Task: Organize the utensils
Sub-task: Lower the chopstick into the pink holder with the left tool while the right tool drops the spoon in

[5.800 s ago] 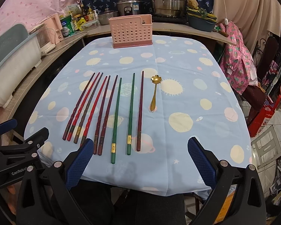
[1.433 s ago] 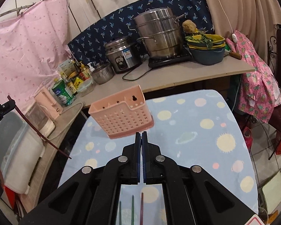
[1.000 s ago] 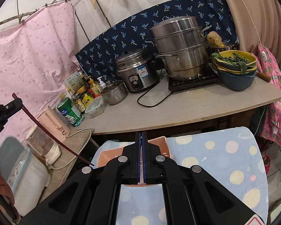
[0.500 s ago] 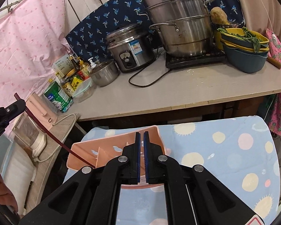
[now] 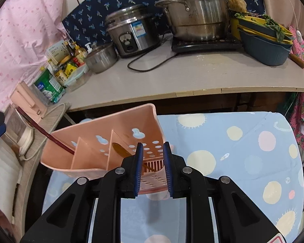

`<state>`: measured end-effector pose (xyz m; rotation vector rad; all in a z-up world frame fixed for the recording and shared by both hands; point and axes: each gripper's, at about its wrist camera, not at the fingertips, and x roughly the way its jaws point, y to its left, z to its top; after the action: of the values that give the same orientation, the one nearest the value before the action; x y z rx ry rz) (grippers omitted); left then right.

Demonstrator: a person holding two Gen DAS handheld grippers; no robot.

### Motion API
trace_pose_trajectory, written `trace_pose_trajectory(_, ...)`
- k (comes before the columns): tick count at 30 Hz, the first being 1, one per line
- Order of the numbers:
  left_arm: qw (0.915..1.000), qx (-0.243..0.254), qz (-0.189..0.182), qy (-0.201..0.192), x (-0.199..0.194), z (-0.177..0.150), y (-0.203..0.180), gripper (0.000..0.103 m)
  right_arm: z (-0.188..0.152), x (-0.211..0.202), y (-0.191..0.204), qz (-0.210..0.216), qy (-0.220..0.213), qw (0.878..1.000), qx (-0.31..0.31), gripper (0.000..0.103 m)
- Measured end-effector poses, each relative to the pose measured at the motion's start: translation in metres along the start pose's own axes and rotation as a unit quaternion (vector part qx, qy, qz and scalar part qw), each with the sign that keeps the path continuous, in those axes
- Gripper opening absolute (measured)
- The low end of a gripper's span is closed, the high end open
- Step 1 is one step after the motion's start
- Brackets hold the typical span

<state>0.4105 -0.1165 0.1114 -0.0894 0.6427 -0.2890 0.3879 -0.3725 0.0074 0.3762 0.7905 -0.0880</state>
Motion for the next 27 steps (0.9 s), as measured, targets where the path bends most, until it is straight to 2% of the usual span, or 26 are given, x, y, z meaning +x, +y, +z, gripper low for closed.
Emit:
trace_pose_trajectory(5, 0.9987, 0.011, -0.01, 0.048, 0.03, -0.019, -0.003, 0.05, 0.001, 0.006, 0.003, -0.017, -0.001, 1.0, -0.007, 0.022)
trace_pose_trajectory(11, 0.9963, 0.011, 0.008, 0.085, 0.064, -0.038, -0.001, 0.05, -0.001, 0.004, 0.0, -0.025, -0.002, 1.0, -0.002, 0.018)
trace_pose_trajectory(14, 0.9949, 0.008, 0.005, 0.101, 0.074, -0.044, 0.002, 0.035, -0.003, 0.011, -0.001, -0.026, 0.012, 1.0, -0.001, 0.018)
trace_pose_trajectory(16, 0.9941, 0.008, -0.005, 0.108, 0.075, -0.046, 0.001, 0.018, -0.007, 0.016, -0.003, -0.02, 0.021, 1.0, 0.002, 0.017)
trace_pose_trajectory(18, 0.9935, 0.017, -0.007, 0.112, 0.073, -0.046, -0.003, 0.007, -0.012, 0.014, -0.001, -0.024, 0.016, 1.0, -0.004, 0.015)
trace_pose_trajectory(22, 0.9931, 0.028, 0.004, 0.114, 0.068, -0.049, -0.005, 0.003, -0.02, 0.001, 0.001, -0.032, 0.016, 0.999, -0.003, 0.006)
trace_pose_trajectory(27, 0.9909, 0.03, 0.001, 0.131, 0.05, -0.056, -0.003, 0.002, -0.039, -0.021, 0.004, -0.037, 0.026, 0.999, 0.006, 0.006)
